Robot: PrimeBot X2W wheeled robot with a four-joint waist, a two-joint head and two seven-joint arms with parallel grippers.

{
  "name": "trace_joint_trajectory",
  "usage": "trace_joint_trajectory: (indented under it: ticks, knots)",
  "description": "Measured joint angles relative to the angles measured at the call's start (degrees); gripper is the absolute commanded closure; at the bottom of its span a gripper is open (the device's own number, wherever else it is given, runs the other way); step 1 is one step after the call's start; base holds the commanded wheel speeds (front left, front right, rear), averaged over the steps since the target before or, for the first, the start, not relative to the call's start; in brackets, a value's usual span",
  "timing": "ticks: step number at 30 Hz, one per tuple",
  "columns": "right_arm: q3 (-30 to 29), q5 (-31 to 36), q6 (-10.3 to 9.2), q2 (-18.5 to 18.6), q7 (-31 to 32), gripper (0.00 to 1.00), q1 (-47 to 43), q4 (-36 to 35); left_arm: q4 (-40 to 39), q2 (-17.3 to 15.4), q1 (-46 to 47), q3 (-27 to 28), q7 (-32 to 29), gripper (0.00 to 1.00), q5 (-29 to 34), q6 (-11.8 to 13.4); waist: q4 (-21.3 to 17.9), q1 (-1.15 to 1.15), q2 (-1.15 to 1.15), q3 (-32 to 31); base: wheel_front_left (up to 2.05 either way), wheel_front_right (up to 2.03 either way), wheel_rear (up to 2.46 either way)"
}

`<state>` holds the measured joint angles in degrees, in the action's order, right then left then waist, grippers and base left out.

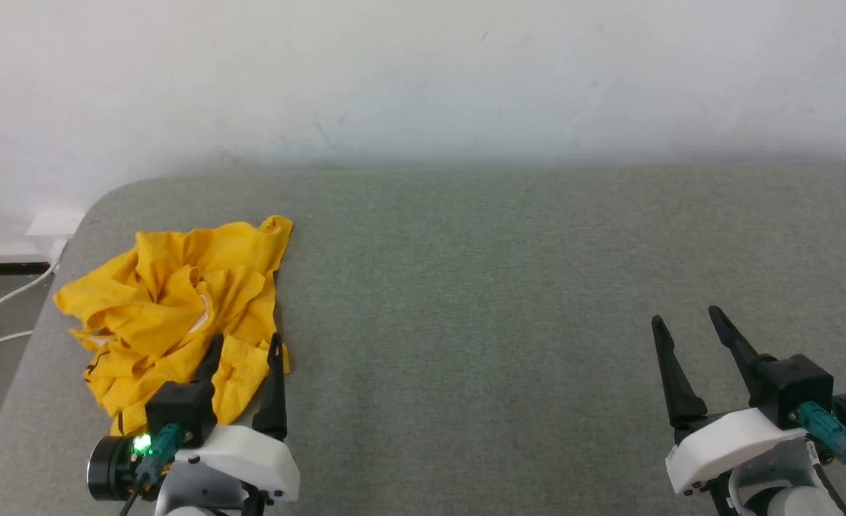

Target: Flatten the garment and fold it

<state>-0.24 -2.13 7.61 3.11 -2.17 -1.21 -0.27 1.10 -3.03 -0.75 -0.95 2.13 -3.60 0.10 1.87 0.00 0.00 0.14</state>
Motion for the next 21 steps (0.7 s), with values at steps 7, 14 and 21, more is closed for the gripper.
trace_joint_trajectory:
  ticks: [7, 14, 21]
  knots:
    - [0.1, -0.1, 0.00, 0.0, -0.9, 0.00, -0.1, -0.5, 0.3, 0.0, 0.0, 0.3, 0.9, 0.00, -1.0, 0.0, 2.4, 0.00, 0.00, 0.0, 0.00, 0.00, 0.00]
    - [0.4, -0.2, 0.00, 0.0, -1.6, 0.00, -0.4, -0.6, 0.5, 0.0, 0.0, 0.6, 1.7, 0.00, -2.6, 0.0, 5.7, 0.00, 0.00, 0.0, 0.00, 0.00, 0.00]
    - [0.9, -0.4, 0.00, 0.0, -2.5, 0.00, -0.6, -0.6, 0.8, 0.0, 0.0, 0.9, 2.5, 0.00, -3.9, 0.0, 9.3, 0.00, 0.00, -0.1, -0.01, -0.01, -0.01]
